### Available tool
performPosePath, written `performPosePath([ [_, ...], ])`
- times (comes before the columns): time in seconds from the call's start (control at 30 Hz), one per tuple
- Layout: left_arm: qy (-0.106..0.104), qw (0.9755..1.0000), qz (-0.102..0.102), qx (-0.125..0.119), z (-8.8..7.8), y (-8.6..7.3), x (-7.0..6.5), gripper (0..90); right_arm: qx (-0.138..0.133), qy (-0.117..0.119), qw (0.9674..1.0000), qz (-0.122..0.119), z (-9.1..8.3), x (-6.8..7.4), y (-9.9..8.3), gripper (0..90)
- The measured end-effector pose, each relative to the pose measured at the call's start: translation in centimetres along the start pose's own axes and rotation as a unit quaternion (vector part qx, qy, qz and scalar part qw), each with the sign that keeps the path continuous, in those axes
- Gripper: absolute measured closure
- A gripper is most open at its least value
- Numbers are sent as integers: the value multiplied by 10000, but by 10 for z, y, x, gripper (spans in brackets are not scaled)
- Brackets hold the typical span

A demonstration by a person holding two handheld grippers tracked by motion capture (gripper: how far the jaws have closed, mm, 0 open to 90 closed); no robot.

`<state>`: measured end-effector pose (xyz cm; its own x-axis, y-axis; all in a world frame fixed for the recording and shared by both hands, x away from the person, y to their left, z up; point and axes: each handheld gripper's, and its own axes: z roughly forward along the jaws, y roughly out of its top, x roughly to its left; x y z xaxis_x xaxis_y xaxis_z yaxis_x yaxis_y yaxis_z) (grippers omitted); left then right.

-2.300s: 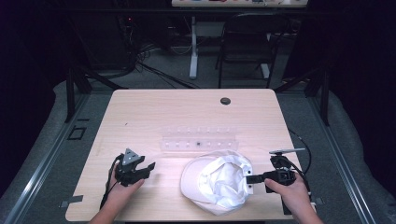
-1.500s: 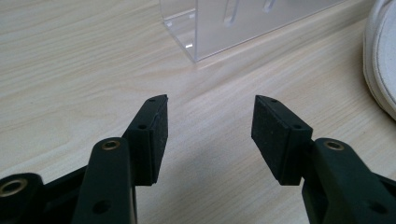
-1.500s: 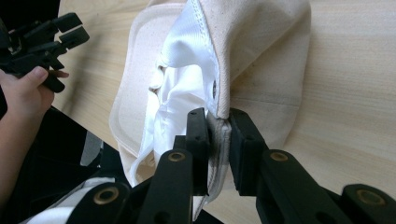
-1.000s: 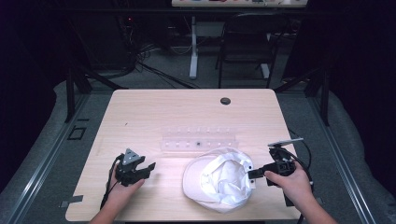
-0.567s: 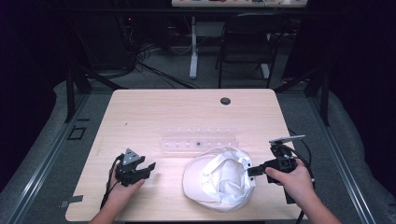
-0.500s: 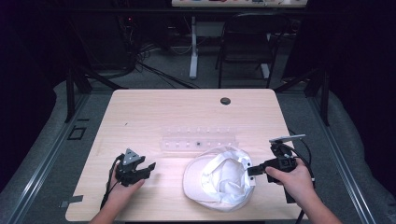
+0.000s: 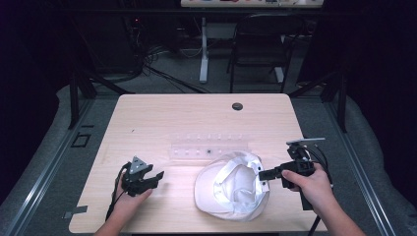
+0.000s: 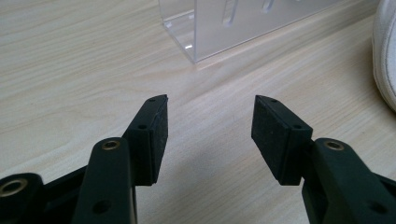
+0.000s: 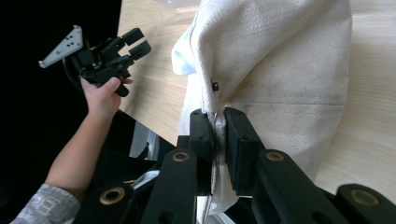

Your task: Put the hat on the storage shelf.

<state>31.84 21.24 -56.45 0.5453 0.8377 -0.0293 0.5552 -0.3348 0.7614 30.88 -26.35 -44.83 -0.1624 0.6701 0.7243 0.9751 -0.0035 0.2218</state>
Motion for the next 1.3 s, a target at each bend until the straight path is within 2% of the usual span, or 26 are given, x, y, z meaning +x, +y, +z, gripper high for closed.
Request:
performPosePath([
  [0.27,-11,10000,2,5,0,0,0,466,-106,443,9988,154,-2,0,2,826],
  [0.37,-18,10000,5,3,0,0,0,466,-115,610,9980,137,-3,0,2,826],
  [0.57,-16,10000,-13,-5,0,0,-1,465,-197,1005,9946,158,-2,1,4,827],
  [0.67,-10,10000,-14,-20,0,0,-1,465,-264,1118,9932,158,-1,4,5,827],
  [0.8,-9,10000,-10,-18,0,0,-1,465,-325,1322,9906,129,-1,6,6,826],
  [0.83,-11,10000,-12,-21,0,0,-1,465,-398,1392,9893,189,0,8,6,827],
  [0.9,-10,10000,-13,-25,0,0,-1,466,-377,1459,9885,102,0,8,7,827],
  [1.3,-18,10000,17,-11,1,0,-3,465,-532,1702,9839,81,-2,21,13,827],
])
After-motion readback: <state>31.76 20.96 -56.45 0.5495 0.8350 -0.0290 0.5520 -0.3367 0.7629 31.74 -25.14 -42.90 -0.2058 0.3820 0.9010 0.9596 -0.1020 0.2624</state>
